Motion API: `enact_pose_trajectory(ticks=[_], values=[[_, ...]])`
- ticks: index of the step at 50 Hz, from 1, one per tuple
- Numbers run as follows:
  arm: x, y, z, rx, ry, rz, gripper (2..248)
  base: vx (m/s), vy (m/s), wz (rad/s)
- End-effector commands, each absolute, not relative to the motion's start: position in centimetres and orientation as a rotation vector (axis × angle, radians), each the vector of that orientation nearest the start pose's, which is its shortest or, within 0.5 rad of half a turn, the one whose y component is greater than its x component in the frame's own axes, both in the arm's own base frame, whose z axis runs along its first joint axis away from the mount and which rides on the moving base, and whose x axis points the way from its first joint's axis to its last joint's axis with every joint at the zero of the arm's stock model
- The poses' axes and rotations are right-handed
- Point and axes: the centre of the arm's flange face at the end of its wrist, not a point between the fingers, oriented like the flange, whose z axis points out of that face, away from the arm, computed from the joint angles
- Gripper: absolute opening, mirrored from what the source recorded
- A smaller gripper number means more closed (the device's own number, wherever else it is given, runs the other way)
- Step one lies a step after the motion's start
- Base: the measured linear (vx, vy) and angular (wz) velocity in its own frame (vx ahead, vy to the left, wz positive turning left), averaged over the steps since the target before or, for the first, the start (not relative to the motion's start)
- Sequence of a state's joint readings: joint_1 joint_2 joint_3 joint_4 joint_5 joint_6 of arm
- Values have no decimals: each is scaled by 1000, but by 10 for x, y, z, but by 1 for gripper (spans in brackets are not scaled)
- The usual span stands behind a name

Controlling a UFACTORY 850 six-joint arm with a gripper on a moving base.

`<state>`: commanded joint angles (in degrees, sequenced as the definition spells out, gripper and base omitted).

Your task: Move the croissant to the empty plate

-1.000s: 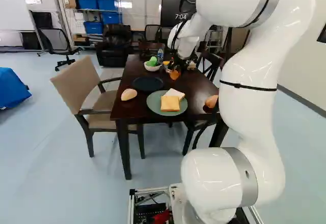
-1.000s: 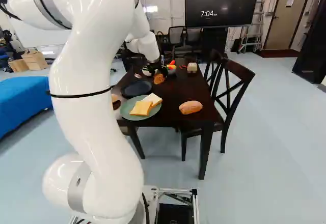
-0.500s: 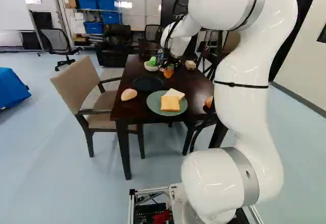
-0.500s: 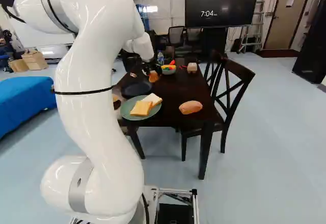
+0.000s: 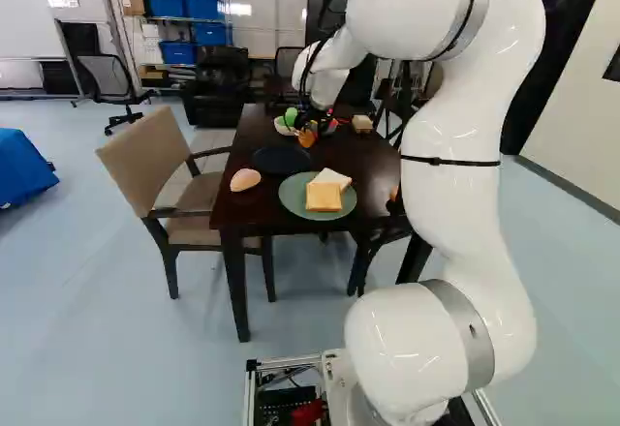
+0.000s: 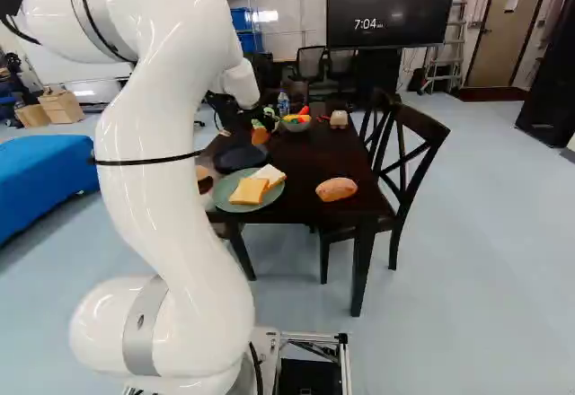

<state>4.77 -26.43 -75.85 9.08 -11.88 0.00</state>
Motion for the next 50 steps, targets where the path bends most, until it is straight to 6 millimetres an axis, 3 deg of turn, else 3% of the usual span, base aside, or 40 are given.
enact_pose_trajectory(ticks=[16, 36, 50], values=[[648, 86, 476, -2864, 25, -958, 126, 0, 0, 0], [651, 123, 451, -2869, -53, -902, 126, 0, 0, 0], [639, 140, 434, -2877, -94, -865, 126, 0, 0, 0]])
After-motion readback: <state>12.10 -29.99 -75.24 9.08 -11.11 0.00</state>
